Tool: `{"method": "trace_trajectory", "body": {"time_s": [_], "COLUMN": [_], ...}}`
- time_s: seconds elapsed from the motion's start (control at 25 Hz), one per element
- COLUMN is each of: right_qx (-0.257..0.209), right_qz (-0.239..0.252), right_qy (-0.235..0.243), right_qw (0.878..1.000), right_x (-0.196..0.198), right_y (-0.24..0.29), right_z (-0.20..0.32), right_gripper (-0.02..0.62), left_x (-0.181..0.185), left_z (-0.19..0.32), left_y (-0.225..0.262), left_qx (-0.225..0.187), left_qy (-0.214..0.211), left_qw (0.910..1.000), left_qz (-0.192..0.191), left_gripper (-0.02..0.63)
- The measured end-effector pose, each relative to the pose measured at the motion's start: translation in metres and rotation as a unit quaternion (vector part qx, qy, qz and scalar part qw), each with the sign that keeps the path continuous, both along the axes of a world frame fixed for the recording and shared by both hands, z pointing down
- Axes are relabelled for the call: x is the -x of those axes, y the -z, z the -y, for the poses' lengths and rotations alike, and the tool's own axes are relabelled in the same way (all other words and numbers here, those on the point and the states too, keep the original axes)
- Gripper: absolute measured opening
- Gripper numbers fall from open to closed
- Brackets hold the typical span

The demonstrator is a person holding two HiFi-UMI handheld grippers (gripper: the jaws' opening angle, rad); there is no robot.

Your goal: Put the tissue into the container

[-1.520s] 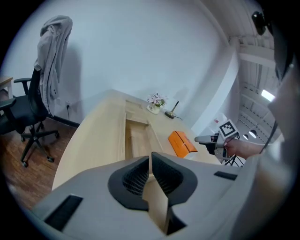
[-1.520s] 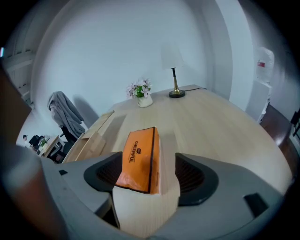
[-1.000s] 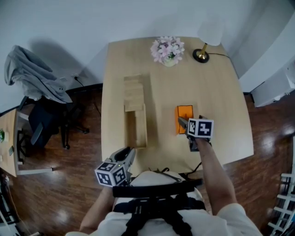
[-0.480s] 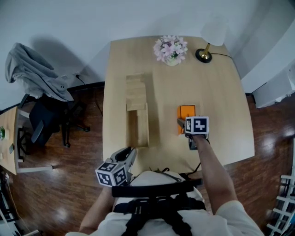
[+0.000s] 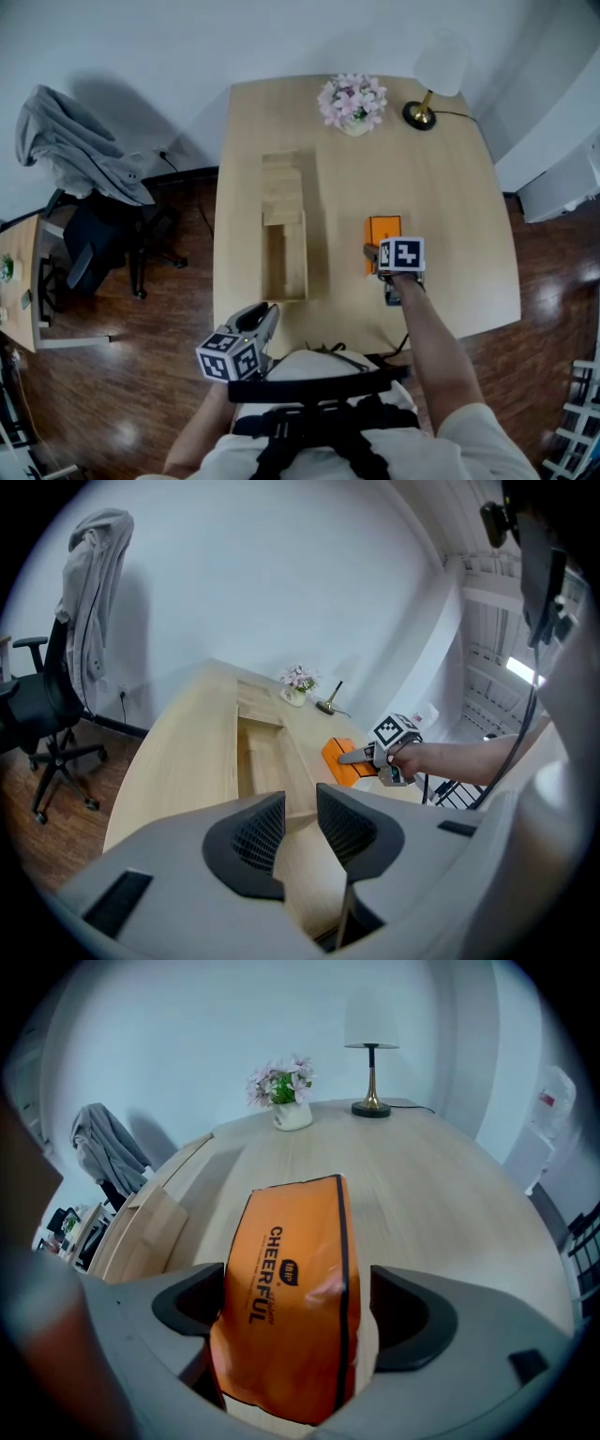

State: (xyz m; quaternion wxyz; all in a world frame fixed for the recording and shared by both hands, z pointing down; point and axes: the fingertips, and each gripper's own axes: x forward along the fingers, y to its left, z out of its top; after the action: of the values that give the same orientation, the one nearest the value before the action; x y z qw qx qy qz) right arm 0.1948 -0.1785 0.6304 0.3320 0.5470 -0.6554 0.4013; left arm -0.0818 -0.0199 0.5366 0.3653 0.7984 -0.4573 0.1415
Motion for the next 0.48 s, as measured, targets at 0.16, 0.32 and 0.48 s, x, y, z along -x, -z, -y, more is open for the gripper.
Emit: {"method": "trace_trajectory", "body": {"time_s": [0.16,0.32,0.48], "right_qx": [0.006,0.007,0.005], "right_qz": [0.035,0.039,0.038], "right_qy": [-0.003,0.002,0.001], "right_qw": [0.999,0.999,0.999], "right_x": [0.0063,0.0064,0.0024], "right_y": [-0.0022,-0.0024,-0.0022], "right_z": [-0.0009,-0.0002,0.0011], "right_gripper": [0.486,0.442,0.429], "left_x": [0.0039,0.006,0.0046], "left_z": [-0.005,-0.007,-0.0066], "left_y": [-0.0006,0.0009,0.0012], "left_qx": [0.005,0.007,0.007], "left_qy": [0.005,0.01,0.008], "left_qw": [1.0,0.9999,0.9999], "left_qz": [0.002,-0.004,-0.008], "left_gripper": [0.094,0.095,0.094]}}
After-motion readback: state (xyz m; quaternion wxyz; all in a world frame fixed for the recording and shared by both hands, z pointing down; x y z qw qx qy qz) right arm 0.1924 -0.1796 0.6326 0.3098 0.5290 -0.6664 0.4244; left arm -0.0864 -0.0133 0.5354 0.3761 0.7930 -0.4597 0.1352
